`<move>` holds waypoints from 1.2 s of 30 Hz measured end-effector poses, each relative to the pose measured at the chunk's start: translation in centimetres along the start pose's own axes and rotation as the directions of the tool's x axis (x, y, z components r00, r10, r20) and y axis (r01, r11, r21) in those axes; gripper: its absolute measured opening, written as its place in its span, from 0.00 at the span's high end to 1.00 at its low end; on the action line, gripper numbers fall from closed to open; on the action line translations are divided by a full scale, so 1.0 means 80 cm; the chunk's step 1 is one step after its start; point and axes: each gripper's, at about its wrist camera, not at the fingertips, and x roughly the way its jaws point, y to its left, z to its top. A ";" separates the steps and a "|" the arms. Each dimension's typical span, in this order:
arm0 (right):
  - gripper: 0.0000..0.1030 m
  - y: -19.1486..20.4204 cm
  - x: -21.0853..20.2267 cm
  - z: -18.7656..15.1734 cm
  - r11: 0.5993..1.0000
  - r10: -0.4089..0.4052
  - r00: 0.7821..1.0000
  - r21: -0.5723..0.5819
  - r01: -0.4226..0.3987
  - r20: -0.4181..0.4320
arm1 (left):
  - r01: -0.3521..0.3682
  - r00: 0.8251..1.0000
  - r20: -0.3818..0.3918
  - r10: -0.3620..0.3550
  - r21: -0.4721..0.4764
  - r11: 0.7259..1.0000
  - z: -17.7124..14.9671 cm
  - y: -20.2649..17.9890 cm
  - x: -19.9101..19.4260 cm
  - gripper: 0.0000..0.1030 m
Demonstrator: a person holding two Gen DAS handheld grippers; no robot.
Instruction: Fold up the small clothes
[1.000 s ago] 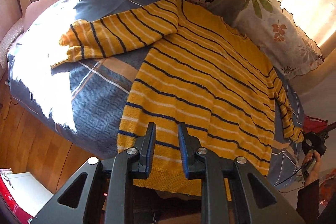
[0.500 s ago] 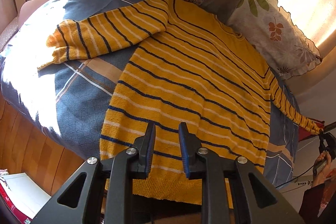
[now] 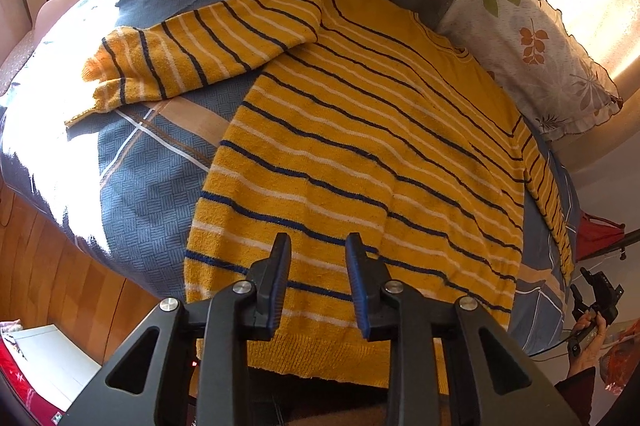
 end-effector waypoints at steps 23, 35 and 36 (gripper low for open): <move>0.90 0.313 0.032 -0.109 0.865 0.147 0.981 -0.465 -0.189 -0.127 | 0.010 0.999 0.033 -0.008 -0.061 0.998 0.033 0.073 -0.019 0.72; 0.91 0.577 0.179 -0.477 0.608 0.058 0.842 -0.650 -0.456 -0.537 | 0.025 0.999 0.040 -0.018 -0.164 0.986 0.074 0.216 -0.024 0.71; 0.91 0.582 0.190 -0.500 0.596 0.030 0.837 -0.662 -0.453 -0.546 | 0.018 0.999 0.038 -0.012 -0.171 0.985 0.075 0.228 -0.024 0.71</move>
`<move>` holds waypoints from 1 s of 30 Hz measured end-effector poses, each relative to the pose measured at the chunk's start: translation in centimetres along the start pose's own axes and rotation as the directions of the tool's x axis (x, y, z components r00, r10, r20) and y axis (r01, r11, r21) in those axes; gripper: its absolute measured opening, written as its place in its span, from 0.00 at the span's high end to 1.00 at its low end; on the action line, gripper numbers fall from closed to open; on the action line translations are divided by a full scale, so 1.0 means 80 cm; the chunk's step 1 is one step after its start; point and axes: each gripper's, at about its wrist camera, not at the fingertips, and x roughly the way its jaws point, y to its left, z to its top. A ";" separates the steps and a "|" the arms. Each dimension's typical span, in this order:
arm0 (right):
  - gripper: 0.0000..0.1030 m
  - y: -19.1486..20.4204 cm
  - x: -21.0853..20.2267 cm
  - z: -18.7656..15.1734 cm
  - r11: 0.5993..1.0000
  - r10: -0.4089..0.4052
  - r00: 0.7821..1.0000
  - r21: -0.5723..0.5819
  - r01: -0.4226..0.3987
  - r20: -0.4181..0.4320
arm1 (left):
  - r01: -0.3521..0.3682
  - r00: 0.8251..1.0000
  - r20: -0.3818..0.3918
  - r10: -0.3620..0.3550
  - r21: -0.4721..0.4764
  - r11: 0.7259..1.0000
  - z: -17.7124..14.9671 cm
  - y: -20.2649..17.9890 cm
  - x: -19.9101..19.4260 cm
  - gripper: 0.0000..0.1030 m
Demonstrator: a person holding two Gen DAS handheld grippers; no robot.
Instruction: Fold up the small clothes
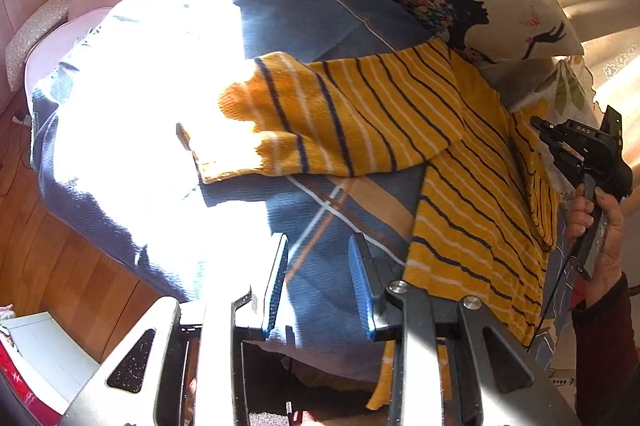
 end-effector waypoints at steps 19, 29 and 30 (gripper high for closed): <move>0.68 0.114 0.122 -0.012 0.976 -0.129 0.986 -0.187 0.108 -0.103 | -0.032 0.999 0.029 0.036 -0.115 0.993 0.069 0.111 -0.003 0.70; 0.53 0.306 0.143 -0.199 0.780 0.023 0.937 -0.580 -0.235 -0.348 | -0.089 0.989 0.093 0.116 -0.256 0.963 0.075 0.184 -0.038 0.67; 0.52 0.322 0.150 -0.220 0.738 0.005 0.933 -0.628 -0.246 -0.359 | -0.090 0.988 0.098 0.119 -0.260 0.961 0.074 0.187 -0.042 0.67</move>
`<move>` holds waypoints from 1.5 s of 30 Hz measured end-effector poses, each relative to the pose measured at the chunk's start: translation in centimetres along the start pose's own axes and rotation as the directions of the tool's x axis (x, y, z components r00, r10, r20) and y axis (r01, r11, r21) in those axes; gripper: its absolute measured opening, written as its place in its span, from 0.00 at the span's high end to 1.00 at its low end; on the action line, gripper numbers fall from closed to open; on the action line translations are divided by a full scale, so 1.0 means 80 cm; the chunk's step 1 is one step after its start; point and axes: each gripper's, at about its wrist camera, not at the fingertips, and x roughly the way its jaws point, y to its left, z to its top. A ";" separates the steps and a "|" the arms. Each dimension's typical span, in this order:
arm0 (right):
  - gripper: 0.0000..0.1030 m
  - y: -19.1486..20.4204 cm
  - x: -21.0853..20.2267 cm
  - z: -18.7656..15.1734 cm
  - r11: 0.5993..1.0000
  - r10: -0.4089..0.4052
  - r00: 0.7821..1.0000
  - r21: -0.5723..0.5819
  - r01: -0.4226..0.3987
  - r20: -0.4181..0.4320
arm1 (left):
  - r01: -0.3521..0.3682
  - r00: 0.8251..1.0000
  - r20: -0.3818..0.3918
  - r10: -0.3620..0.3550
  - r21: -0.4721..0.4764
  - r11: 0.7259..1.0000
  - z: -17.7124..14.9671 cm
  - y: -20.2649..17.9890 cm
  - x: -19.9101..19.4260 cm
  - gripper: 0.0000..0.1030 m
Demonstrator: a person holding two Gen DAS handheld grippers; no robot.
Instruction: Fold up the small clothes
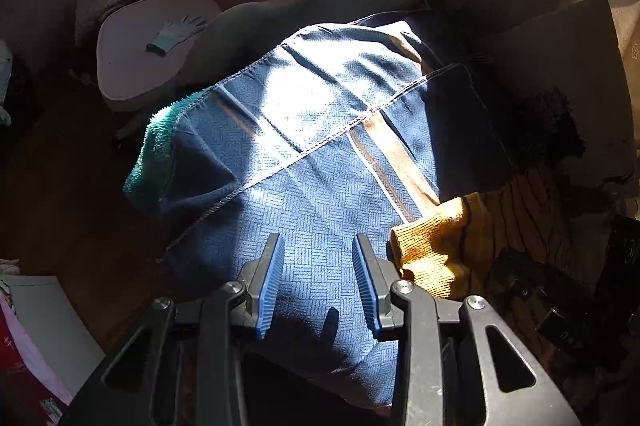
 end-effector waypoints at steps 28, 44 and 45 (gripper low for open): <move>0.98 -0.328 -0.304 -0.090 0.625 -0.655 0.733 0.677 0.388 0.185 | 0.093 0.996 -0.026 -0.090 0.160 0.983 -0.032 -0.096 0.001 0.67; 0.92 -0.449 -0.353 -0.315 0.460 -0.571 0.806 0.874 0.155 0.157 | 0.120 0.991 -0.100 -0.087 0.398 0.910 -0.147 -0.276 0.024 0.58; 0.92 -0.447 -0.350 -0.311 0.496 -0.524 0.827 0.862 0.100 0.206 | 0.125 0.990 -0.113 -0.085 0.414 0.902 -0.158 -0.286 0.028 0.58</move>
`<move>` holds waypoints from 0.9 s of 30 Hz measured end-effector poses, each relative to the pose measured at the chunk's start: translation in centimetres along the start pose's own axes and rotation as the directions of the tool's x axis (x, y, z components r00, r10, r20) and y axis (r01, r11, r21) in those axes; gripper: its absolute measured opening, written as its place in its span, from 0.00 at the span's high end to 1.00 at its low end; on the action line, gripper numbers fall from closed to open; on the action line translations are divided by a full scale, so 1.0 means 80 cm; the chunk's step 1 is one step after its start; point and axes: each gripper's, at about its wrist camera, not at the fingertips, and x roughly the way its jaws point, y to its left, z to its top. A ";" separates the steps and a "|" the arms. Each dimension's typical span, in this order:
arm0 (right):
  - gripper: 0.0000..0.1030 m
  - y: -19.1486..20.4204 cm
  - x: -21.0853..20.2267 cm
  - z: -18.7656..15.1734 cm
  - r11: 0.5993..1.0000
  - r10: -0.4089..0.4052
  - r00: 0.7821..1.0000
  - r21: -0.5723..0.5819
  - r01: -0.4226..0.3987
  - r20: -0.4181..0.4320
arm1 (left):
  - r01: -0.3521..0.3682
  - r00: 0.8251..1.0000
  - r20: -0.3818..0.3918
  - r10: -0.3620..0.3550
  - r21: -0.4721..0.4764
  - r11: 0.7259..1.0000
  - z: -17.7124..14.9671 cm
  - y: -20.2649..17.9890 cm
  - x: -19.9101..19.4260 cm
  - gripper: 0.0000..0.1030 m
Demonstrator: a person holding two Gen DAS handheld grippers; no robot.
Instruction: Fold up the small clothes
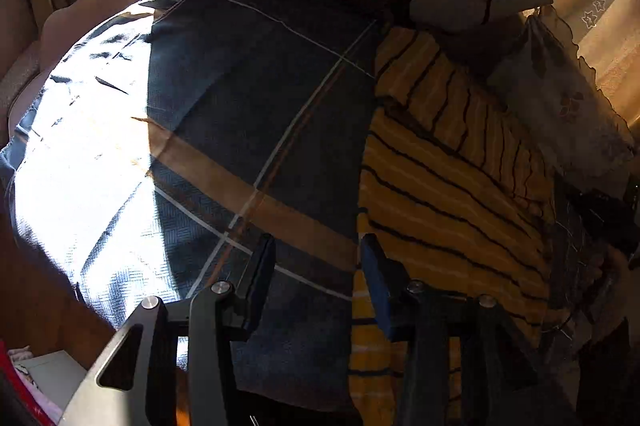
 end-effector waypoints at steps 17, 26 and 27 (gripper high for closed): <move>0.67 -0.054 0.007 -0.113 0.977 -0.071 0.967 -0.215 0.017 -0.246 | -0.195 0.976 -0.070 0.205 0.124 0.973 -0.086 -0.018 0.039 0.59; 0.59 -0.105 -0.065 -0.218 0.983 0.150 0.921 -0.050 -0.179 -0.361 | -0.032 0.994 -0.100 0.038 0.058 0.998 -0.137 -0.012 0.011 0.60; 0.59 -0.109 -0.066 -0.226 0.973 0.212 0.899 0.000 -0.229 -0.384 | -0.003 0.994 -0.105 0.008 0.049 0.999 -0.142 -0.012 0.009 0.60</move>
